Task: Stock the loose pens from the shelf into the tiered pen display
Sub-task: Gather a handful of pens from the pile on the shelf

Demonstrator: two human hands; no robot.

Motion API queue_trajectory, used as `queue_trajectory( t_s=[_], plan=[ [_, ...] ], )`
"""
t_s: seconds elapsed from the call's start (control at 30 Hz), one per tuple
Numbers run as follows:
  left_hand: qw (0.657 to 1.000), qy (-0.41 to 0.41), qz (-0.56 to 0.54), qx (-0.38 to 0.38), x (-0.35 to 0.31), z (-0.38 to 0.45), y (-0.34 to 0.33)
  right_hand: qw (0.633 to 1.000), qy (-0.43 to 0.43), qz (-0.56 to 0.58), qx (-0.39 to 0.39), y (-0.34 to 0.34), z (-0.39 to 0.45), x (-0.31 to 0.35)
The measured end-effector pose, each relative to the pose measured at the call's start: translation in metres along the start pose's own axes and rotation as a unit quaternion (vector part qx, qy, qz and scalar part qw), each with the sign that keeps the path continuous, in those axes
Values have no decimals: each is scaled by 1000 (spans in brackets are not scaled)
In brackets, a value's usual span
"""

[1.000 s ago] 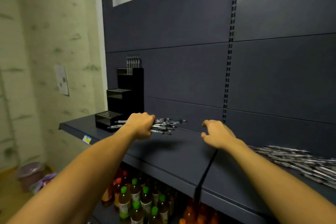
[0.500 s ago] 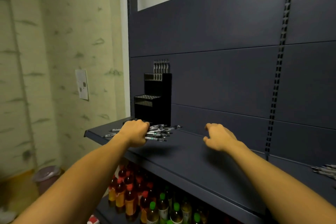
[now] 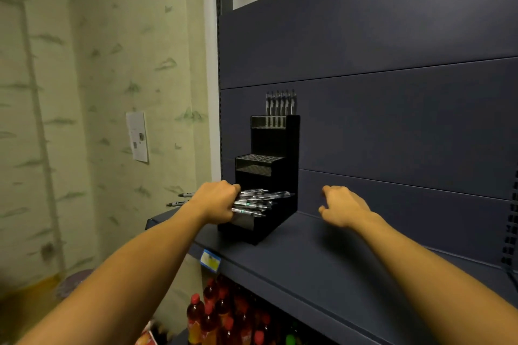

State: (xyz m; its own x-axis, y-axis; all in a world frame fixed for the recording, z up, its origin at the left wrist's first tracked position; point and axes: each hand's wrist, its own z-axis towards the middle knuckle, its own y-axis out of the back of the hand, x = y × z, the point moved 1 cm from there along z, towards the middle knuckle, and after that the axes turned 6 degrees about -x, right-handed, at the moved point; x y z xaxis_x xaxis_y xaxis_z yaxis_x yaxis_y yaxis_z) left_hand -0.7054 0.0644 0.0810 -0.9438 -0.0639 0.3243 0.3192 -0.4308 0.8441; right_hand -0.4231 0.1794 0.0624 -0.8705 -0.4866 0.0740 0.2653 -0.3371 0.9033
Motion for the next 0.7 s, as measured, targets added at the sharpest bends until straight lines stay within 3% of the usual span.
queue_trajectory(
  t_s=[0.7],
  plan=[
    [994,-20,-100,-43,176,93,-76,993,-67,-57,-76,-22,142,50]
  ],
)
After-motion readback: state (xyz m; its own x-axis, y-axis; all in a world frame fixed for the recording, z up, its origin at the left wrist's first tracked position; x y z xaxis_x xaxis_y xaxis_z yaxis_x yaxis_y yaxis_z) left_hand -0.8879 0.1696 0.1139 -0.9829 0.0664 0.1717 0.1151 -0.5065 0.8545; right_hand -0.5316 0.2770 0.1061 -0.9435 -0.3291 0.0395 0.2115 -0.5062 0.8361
